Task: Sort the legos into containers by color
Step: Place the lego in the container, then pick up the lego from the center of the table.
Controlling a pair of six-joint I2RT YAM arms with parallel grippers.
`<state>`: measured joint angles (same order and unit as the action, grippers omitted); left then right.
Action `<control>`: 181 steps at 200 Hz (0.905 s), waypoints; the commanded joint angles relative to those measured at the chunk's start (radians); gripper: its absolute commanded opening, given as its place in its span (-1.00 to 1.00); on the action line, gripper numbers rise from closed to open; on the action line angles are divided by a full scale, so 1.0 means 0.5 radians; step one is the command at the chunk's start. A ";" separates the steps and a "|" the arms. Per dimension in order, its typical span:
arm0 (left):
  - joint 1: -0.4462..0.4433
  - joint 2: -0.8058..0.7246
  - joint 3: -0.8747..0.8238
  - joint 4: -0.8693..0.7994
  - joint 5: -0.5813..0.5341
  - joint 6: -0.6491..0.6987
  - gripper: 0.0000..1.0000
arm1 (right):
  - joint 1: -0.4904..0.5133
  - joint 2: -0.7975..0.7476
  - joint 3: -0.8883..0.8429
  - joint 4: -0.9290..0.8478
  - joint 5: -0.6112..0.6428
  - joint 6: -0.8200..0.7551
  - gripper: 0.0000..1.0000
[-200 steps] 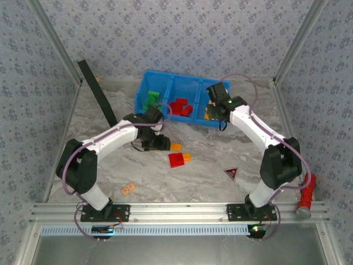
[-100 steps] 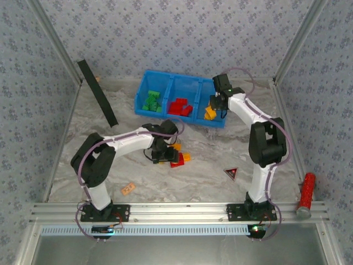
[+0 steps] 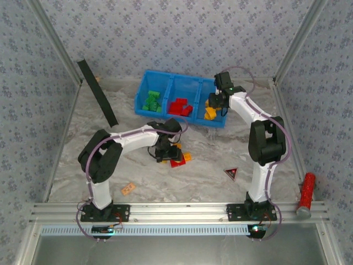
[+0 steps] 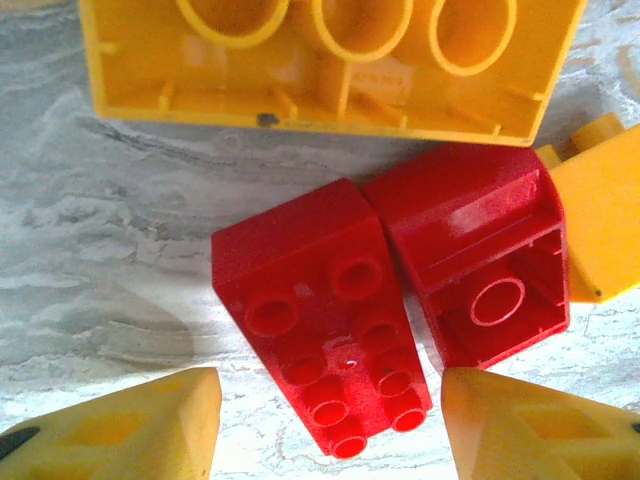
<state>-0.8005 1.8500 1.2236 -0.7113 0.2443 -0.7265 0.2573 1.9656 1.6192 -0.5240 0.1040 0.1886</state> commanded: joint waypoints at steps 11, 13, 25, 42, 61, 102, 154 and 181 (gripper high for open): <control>-0.014 0.140 0.032 -0.049 0.002 0.011 0.20 | -0.039 -0.009 0.009 -0.027 -0.011 -0.028 -0.02; -0.013 0.143 0.032 -0.054 0.001 0.011 0.20 | -0.044 -0.014 0.006 -0.026 -0.013 -0.028 -0.01; -0.015 0.144 0.004 -0.062 0.005 0.015 0.20 | -0.048 -0.036 -0.010 -0.026 -0.020 -0.026 -0.01; -0.010 0.122 -0.062 -0.077 0.002 0.017 0.19 | -0.058 -0.066 -0.024 -0.032 -0.027 -0.030 0.00; 0.005 0.079 -0.154 -0.080 -0.004 0.015 0.19 | -0.062 -0.087 -0.017 -0.045 -0.022 -0.031 0.00; 0.032 -0.001 -0.302 -0.037 -0.036 0.017 0.17 | -0.057 -0.147 0.010 -0.068 -0.027 -0.015 0.01; 0.054 0.062 -0.242 0.017 -0.035 0.112 -0.11 | -0.024 -0.262 0.001 -0.180 -0.007 -0.036 0.03; 0.082 0.094 -0.211 0.004 -0.019 0.175 -0.37 | -0.010 -0.439 -0.150 -0.217 -0.029 -0.063 0.11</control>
<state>-0.7704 1.8271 1.1389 -0.6563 0.2687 -0.6838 0.2440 1.8503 1.5982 -0.5739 0.0891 0.1837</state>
